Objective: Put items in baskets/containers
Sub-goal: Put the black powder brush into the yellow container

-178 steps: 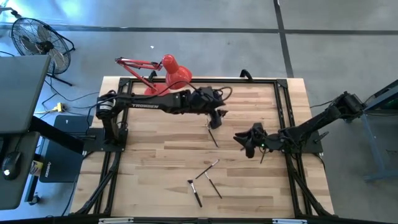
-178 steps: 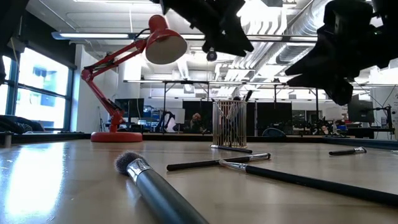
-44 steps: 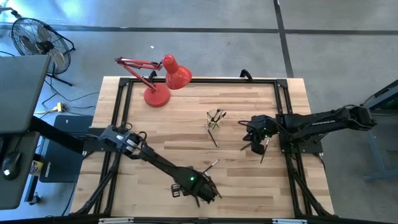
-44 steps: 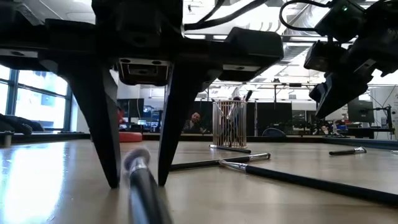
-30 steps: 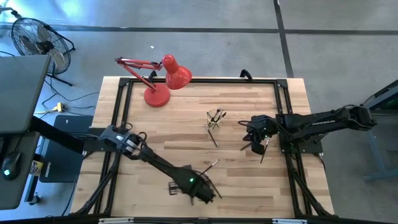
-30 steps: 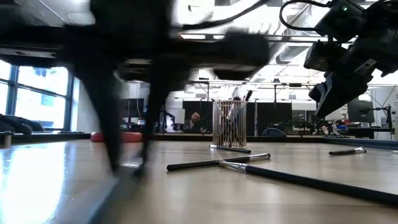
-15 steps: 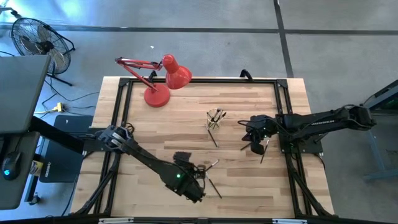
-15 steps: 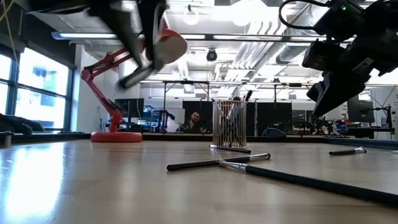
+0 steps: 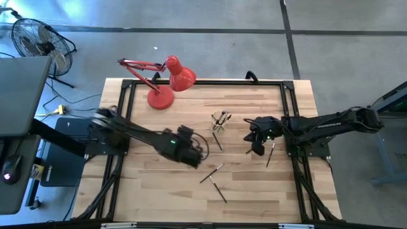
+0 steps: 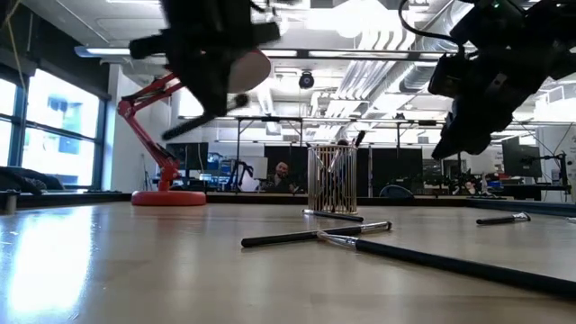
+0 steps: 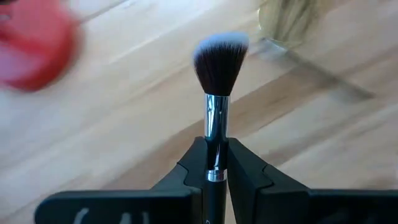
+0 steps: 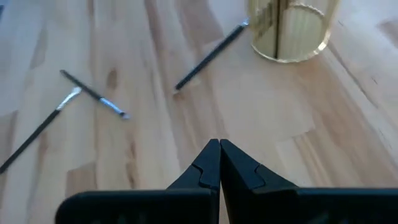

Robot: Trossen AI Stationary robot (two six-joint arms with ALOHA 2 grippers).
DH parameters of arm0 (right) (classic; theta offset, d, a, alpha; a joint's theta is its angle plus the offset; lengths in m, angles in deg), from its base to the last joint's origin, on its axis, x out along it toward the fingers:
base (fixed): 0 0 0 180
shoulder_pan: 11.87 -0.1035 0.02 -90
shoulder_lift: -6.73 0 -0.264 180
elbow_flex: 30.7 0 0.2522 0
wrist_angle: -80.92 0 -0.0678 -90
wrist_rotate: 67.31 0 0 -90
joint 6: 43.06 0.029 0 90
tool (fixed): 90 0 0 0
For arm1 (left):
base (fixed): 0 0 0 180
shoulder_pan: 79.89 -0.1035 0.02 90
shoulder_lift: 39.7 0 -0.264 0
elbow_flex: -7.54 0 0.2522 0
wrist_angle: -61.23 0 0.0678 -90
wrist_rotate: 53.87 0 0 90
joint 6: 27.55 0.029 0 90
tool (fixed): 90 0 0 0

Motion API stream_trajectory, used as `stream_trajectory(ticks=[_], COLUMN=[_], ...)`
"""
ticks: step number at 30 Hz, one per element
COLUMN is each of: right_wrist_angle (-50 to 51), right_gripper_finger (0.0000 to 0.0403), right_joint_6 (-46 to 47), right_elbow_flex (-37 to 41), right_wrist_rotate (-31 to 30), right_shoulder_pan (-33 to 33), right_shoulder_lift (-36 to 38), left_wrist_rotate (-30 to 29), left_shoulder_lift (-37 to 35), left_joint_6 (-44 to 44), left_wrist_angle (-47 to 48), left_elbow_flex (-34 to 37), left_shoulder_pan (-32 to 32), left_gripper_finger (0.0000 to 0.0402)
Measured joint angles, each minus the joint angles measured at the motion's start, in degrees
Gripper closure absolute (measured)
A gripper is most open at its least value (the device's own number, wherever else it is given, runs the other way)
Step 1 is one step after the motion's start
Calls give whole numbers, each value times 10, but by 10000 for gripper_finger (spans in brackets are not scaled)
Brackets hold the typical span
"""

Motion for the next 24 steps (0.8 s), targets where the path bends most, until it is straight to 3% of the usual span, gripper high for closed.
stream_trajectory(ticks=[2, 4, 6, 9, 11, 13, 15, 18, 24], right_wrist_angle=[-14, -37, -63, -111, -152, -166, -184, -193, -237], right_gripper_finger=[403, 403, 403, 403, 403, 403, 403, 403, 403], right_joint_6=[10, 24, 36, 44, 42, 39, 40, 61, 129], right_elbow_flex=[0, 0, 1, 0, 1, 0, 1, 0, -1], right_wrist_rotate=[-17, -35, -55, -85, -108, -132, -147, -155, -162], right_shoulder_pan=[0, 0, 0, 0, 0, 0, 0, 0, -6], right_shoulder_lift=[-7, -15, -24, -39, -54, -62, -74, -86, -125], left_wrist_rotate=[-5, -8, -5, 15, 46, 80, 143, 198, 263], left_shoulder_lift=[-52, -119, -163, -236, -261, -274, -267, -248, -200], left_joint_6=[34, 93, 166, 277, 363, 451, 543, 646, 671], left_wrist_angle=[-108, -151, -323, -457, -617, -718, -845, -910, -959], left_elbow_flex=[80, 172, 242, 350, 401, 450, 475, 491, 476], left_shoulder_pan=[-12, -24, -44, -76, -101, -131, -160, -196, -262], left_gripper_finger=[372, 372, 372, 372, 372, 372, 372, 372, 371])
